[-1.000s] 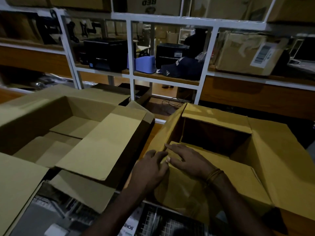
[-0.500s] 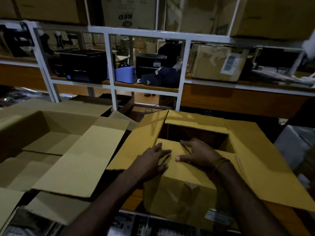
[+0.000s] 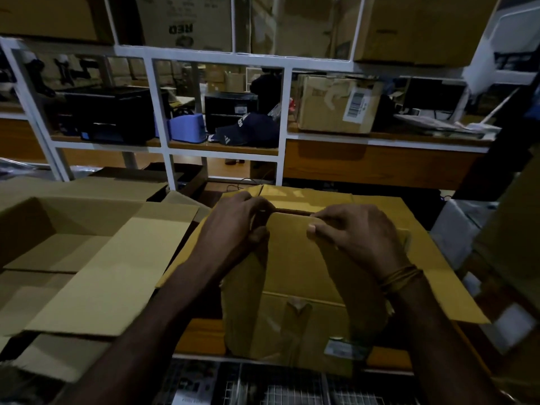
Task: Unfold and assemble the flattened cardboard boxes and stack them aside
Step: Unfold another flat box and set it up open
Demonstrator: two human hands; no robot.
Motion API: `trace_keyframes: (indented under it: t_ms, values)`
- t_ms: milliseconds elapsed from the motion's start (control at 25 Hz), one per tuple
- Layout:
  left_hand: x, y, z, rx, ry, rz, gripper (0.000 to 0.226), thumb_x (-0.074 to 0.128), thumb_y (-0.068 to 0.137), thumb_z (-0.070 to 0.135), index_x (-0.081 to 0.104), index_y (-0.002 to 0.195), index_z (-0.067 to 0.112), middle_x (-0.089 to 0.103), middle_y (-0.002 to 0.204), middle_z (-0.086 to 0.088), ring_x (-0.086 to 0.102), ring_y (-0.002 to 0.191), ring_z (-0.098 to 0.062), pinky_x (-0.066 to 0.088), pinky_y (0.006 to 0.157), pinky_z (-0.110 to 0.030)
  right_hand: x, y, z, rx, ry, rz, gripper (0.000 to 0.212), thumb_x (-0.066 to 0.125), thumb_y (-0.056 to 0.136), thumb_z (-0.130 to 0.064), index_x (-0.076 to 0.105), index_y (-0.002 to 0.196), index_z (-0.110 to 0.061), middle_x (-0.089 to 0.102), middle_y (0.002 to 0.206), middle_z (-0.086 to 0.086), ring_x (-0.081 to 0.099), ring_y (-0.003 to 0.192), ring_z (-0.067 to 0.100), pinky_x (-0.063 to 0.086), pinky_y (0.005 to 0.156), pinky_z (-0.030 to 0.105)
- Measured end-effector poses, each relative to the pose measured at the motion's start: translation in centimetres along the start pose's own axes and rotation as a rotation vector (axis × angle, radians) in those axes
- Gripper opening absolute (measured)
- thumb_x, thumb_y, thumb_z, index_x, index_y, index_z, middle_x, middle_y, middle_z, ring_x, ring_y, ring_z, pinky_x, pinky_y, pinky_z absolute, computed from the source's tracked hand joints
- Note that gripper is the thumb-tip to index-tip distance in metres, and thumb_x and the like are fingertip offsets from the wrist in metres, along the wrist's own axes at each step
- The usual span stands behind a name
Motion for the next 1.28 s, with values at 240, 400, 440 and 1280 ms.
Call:
trace_keyframes:
  t_ms: [240,400,440,1280]
  values:
    - [-2.1,-3.7,1.4,0.077,0.163,-0.307,0.028,0.06,0.092,0.045,0.059,0.12,0.043,0.065,0.11,0.017,0.059,0.093,-0.003,0.052,0.072,-0.026,-1.7,-3.5,-1.5,0.007,0.13,-0.374,0.044,0.04,0.094,-0.062,0.071,0.087,-0.032,0.07,0.078,-0.002,0.064,0.069,0.014,0.052,0.062,0.033]
    - [0.3,-6.8,1.6,0.068,0.016,-0.696,0.034,0.068,0.087,0.04,0.052,0.097,0.068,0.055,0.109,0.035,0.058,0.096,0.004,0.052,0.078,-0.023,1.3,-6.3,-1.3,0.0,0.245,-0.765,0.034,0.05,0.094,-0.057,0.072,0.088,-0.032,0.072,0.092,-0.001,0.066,0.084,0.019,0.056,0.076,0.04]
    - [1.0,-7.7,1.7,0.052,-0.016,-0.757,0.043,0.071,0.085,0.04,0.05,0.105,0.072,0.052,0.114,0.037,0.057,0.103,0.002,0.053,0.084,-0.027,2.2,-6.9,-1.2,-0.031,0.244,-0.814,0.03,0.053,0.093,-0.057,0.072,0.096,-0.034,0.071,0.103,-0.006,0.065,0.094,0.016,0.056,0.085,0.041]
    - [11.5,-9.2,2.6,-0.1,0.182,-0.126,0.04,0.076,0.079,0.028,0.064,0.117,0.03,0.066,0.11,0.008,0.06,0.103,-0.017,0.043,0.093,-0.037,9.5,-9.9,6.5,-0.013,-0.032,-0.308,0.032,0.072,0.081,-0.049,0.065,0.108,-0.032,0.068,0.108,-0.01,0.061,0.103,0.016,0.042,0.077,0.029]
Point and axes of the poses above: each hand's wrist, its own y-axis towards the middle knuckle, its own x-axis out of the palm, z = x × y, the point moved 5 cm from there along y, towards the middle knuckle
